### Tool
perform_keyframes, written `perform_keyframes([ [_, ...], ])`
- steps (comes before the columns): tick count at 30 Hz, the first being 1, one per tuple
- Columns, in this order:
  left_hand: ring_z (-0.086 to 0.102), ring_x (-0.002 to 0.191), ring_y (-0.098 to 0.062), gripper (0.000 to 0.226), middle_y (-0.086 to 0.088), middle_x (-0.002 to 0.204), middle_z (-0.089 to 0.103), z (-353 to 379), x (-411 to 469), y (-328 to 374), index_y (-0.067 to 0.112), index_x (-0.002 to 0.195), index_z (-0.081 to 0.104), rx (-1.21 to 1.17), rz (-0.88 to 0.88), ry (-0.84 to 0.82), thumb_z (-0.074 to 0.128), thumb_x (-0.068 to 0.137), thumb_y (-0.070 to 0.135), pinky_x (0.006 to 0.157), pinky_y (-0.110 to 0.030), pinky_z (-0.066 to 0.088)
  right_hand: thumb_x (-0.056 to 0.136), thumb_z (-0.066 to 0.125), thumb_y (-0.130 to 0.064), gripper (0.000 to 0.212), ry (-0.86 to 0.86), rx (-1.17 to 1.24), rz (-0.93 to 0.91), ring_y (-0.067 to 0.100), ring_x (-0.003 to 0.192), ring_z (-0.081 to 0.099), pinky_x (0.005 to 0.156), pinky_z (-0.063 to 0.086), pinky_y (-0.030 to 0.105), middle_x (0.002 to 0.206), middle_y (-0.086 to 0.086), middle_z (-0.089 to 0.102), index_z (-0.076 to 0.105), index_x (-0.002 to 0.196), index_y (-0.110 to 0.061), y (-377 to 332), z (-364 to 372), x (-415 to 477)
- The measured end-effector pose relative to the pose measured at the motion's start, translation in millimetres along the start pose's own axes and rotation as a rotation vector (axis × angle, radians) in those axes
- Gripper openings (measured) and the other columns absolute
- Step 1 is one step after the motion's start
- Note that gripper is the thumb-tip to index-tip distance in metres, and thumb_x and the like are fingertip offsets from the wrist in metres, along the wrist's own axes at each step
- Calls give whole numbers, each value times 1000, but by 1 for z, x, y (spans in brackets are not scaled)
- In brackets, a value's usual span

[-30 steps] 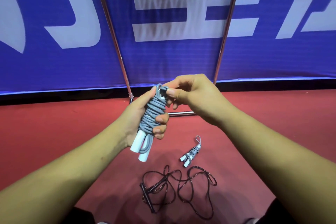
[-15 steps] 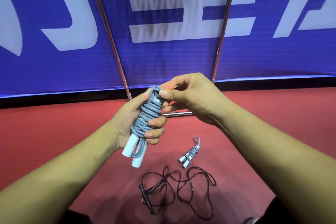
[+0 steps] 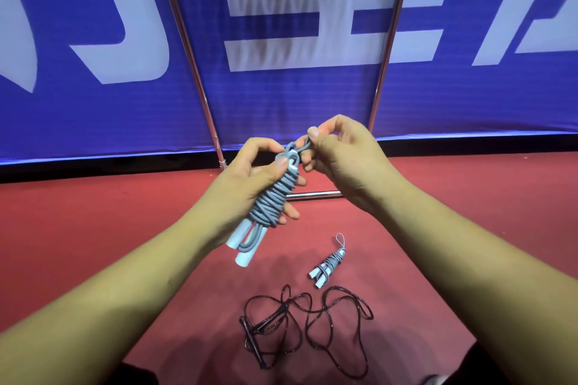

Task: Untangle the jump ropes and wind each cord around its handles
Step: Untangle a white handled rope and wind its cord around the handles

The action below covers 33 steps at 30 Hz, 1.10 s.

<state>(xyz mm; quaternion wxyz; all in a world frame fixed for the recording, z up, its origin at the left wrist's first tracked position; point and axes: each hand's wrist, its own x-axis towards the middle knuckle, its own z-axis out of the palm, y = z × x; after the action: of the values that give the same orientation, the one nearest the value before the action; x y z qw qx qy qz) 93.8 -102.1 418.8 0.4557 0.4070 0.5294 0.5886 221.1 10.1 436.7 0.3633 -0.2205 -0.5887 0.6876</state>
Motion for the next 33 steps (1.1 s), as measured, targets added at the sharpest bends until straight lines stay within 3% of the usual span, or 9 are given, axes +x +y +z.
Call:
perform_keyframes([
  [3, 66, 57, -35, 17, -22, 101, 71, 2, -3, 2, 25, 107, 49, -17, 51, -4, 55, 92, 30, 58, -39, 53, 100, 47, -2, 11, -5, 27, 2, 19, 56, 51, 61, 46, 32, 75, 10, 63, 40, 107, -6, 1, 0, 3],
  [7, 66, 53, -33, 14, -23, 96, 70, 2, -5, 4, 25, 104, 52, -119, 35, -5, 56, 90, 28, 52, -34, 54, 96, 52, 0, 4, -67, 21, -35, 18, 55, 46, 58, 42, 31, 73, 11, 62, 55, 96, -3, -1, 0, 6],
  [9, 65, 52, -33, 13, -22, 92, 70, 2, -5, 4, 24, 102, 54, -191, 27, 3, 57, 89, 27, 57, -36, 55, 92, 60, -1, 7, -93, -23, -69, 19, 56, 45, 58, 42, 29, 72, 12, 63, 64, 97, -2, -1, -1, 5],
  [16, 60, 50, -28, 15, -18, 87, 70, 0, -3, 6, 23, 102, 52, -291, -8, 53, 55, 88, 27, 50, -31, 50, 96, 53, 1, 30, -167, -506, -221, 13, 65, 52, 72, 50, 24, 80, 0, 67, 67, 121, -7, 1, 1, -2],
  [18, 60, 49, -28, 11, -18, 87, 70, 0, -5, 7, 24, 99, 53, -277, -25, 22, 55, 88, 27, 52, -30, 49, 95, 53, 3, 29, -185, -409, -184, 16, 65, 53, 72, 50, 25, 80, 6, 65, 63, 122, -3, -1, -1, -1],
  [21, 58, 49, -28, 11, -18, 84, 68, -2, -5, 7, 24, 99, 51, -254, -50, -18, 55, 89, 27, 54, -31, 48, 92, 59, 2, 18, -226, -190, -58, 18, 59, 56, 66, 52, 25, 75, 11, 66, 63, 109, 1, -7, -9, 2],
  [27, 60, 48, -30, 4, -22, 81, 67, -6, -6, 8, 21, 100, 50, -135, -144, -112, 49, 96, 21, 50, -33, 53, 84, 67, 3, 19, -432, -229, 202, 25, 63, 58, 63, 54, 29, 59, 7, 60, 65, 103, 0, -13, -17, 0],
  [29, 62, 50, -30, 6, -24, 85, 68, -5, -6, 6, 21, 98, 50, -113, -157, -131, 45, 99, 17, 52, -34, 53, 82, 67, 4, 12, -429, -261, 238, 18, 51, 58, 56, 52, 26, 59, 7, 62, 62, 92, 1, -15, -17, -1],
  [33, 64, 51, -31, 3, -20, 85, 70, 1, -5, 4, 21, 98, 47, -86, -91, -120, 46, 98, 18, 51, -32, 53, 80, 69, 4, 19, -382, -170, 260, 14, 43, 53, 46, 45, 23, 58, 10, 60, 54, 80, -8, -16, -15, -3],
])
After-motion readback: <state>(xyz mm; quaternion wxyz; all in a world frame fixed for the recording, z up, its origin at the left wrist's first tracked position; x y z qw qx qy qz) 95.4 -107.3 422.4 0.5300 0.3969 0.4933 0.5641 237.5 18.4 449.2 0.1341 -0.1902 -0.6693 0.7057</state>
